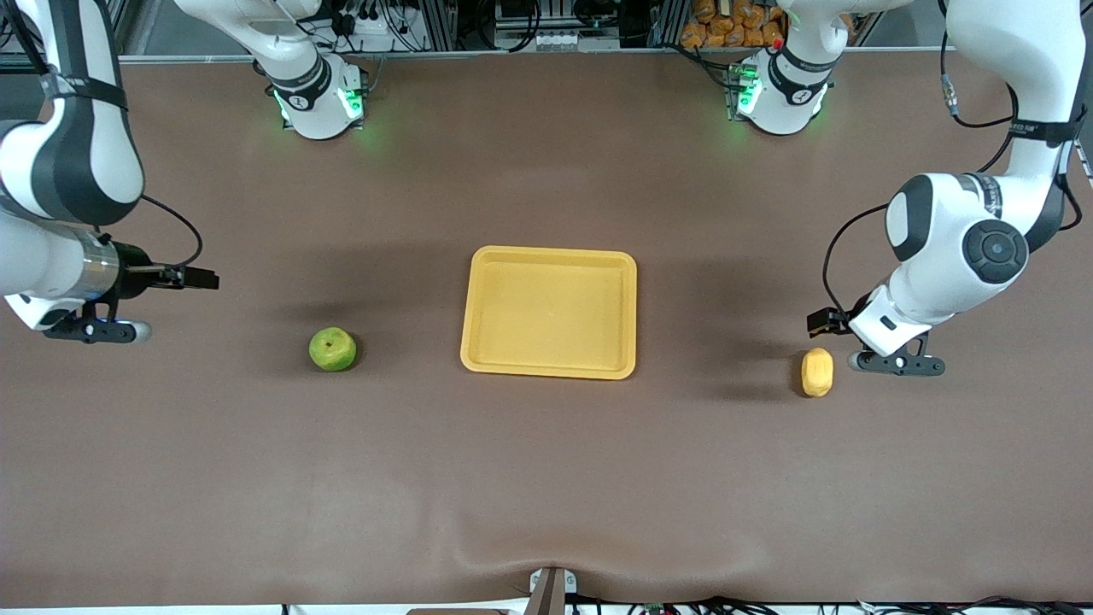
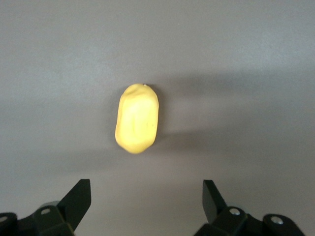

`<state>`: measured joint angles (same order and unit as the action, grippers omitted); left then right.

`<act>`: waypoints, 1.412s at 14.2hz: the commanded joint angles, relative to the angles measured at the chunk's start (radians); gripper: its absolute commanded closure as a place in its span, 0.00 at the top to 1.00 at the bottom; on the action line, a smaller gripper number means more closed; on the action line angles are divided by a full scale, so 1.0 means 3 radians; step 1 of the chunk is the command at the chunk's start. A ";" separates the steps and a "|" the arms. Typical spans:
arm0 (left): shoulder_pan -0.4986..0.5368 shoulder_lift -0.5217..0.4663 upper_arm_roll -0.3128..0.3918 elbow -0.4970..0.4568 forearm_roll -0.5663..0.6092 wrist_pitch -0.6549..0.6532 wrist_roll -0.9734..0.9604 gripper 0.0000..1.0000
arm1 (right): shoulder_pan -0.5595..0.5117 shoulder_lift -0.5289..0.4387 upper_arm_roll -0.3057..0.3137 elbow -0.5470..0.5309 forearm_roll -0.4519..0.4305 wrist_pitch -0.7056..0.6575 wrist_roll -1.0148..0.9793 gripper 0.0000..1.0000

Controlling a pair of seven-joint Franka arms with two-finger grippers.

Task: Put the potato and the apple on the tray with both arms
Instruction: 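Reach the right gripper to the apple while the left gripper reaches the potato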

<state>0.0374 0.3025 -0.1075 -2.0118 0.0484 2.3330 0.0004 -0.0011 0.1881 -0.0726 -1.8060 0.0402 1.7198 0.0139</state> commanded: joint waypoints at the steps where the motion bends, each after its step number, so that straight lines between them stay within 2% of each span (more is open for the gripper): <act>1: -0.0002 0.0157 0.0000 0.0003 -0.0008 0.0245 0.0014 1.00 | 0.0034 -0.0064 0.0022 -0.0243 0.0024 0.0295 0.0214 1.00; 3: -0.0007 0.0264 0.0006 0.0023 -0.0003 0.0343 0.0014 1.00 | 0.0034 -0.0019 0.0027 -0.0305 0.0187 0.0438 0.0281 1.00; 5: -0.0002 0.0387 0.0006 0.0043 0.0170 0.0486 0.0009 1.00 | 0.0040 0.0022 0.0027 -0.0351 0.0295 0.0551 0.0312 1.00; 8: 0.0003 0.0566 0.0011 0.0064 0.0248 0.0721 -0.0032 1.00 | 0.0101 0.0129 0.0032 -0.0361 0.0316 0.0633 0.0352 1.00; 11: 0.0008 0.0709 0.0026 0.0110 0.0253 0.0915 -0.0032 1.00 | 0.0269 0.0242 0.0058 -0.0356 0.0316 0.0796 0.0801 1.00; 18: 0.0019 0.0822 0.0052 0.0171 0.0427 0.0941 -0.0027 1.00 | 0.0346 0.0559 0.0191 -0.0351 0.0316 0.1180 0.1206 1.00; 19: 0.0013 0.0822 0.0052 0.0171 0.0427 0.0941 -0.0027 0.94 | 0.0357 0.0595 0.0196 -0.0351 0.0316 0.1226 0.1237 1.00; 20: 0.0013 0.0832 0.0046 0.0176 0.0422 0.0941 -0.0032 0.67 | 0.0362 0.0626 0.0196 -0.0351 0.0316 0.1267 0.1273 1.00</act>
<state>0.0408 0.5420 -0.0941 -1.9724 0.1531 2.6088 0.0003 0.1040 0.3600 -0.0194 -1.9120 0.1306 2.0764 0.3565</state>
